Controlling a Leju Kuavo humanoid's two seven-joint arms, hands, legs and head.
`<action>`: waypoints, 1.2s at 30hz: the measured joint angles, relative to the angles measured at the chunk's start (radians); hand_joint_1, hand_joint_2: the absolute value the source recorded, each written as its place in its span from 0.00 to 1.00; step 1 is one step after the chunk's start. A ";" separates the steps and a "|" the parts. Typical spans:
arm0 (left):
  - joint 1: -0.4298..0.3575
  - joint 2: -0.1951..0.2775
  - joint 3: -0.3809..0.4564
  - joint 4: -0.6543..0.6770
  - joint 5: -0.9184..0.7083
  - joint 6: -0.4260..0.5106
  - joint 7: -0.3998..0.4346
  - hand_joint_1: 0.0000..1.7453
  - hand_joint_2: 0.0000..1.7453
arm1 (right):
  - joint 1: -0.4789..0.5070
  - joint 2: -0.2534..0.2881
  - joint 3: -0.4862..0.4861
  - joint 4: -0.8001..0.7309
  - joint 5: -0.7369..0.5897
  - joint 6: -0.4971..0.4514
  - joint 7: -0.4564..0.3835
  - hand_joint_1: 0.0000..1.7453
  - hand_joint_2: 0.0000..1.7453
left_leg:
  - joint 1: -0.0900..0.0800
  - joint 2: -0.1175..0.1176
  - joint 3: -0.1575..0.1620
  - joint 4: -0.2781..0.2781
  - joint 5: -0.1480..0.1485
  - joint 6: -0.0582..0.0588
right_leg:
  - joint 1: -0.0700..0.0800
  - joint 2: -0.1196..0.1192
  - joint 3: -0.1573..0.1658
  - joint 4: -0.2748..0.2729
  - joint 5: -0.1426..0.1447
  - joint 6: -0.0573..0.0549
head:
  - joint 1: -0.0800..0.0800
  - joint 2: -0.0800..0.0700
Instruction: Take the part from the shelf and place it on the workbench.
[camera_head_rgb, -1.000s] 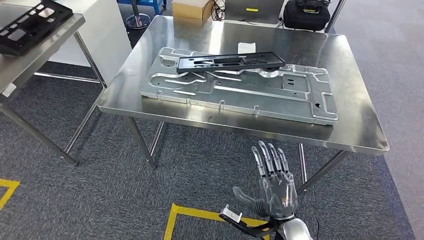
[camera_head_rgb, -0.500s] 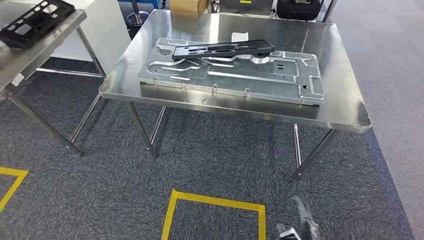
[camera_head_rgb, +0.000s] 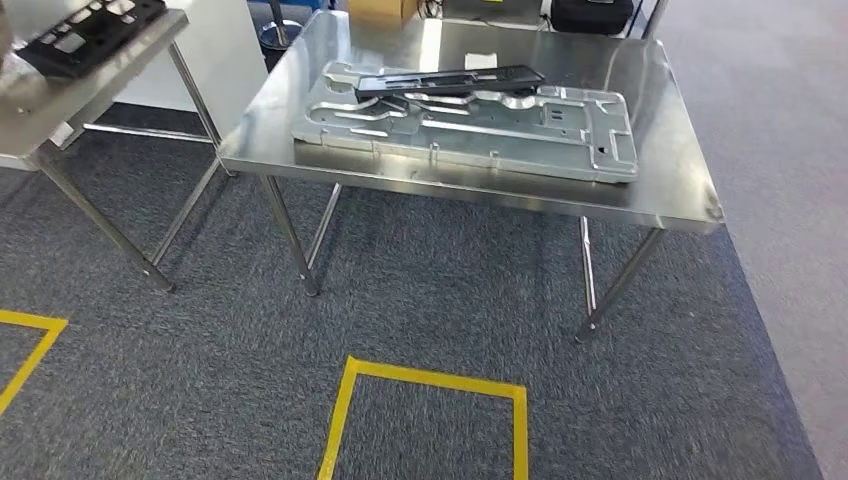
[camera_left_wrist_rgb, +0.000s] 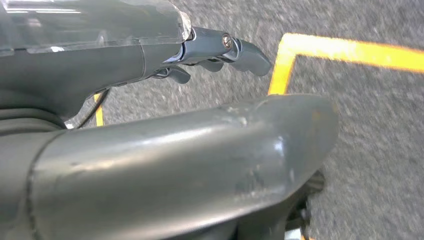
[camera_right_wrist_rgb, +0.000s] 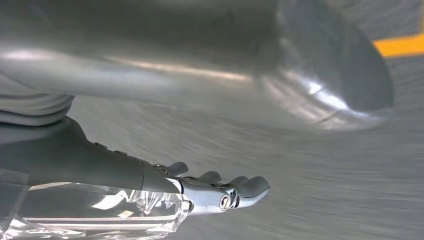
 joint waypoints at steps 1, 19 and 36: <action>0.001 0.000 0.002 0.000 -0.001 0.001 -0.001 0.00 0.00 | -0.008 -0.005 -0.034 0.036 -0.003 -0.009 0.034 0.00 0.00 | 0.002 0.001 -0.014 -0.001 0.014 0.006 | -0.002 0.004 -0.013 0.038 -0.050 0.005 | 0.002 0.000; 0.007 -0.003 0.022 -0.001 -0.017 0.011 -0.006 0.00 0.00 | -0.063 -0.051 -0.153 0.269 0.103 0.088 0.171 0.00 0.00 | 0.008 -0.022 -0.245 0.268 -0.053 -0.061 | -0.001 -0.011 0.160 -0.082 -0.062 -0.059 | -0.001 0.000; 0.009 -0.007 0.025 -0.001 -0.029 0.040 -0.009 0.00 0.00 | -0.054 -0.056 -0.117 0.302 0.234 0.125 0.247 0.00 0.00 | -0.002 -0.022 -0.036 0.001 0.018 0.005 | -0.009 0.010 -0.031 0.237 -0.167 0.007 | 0.001 0.000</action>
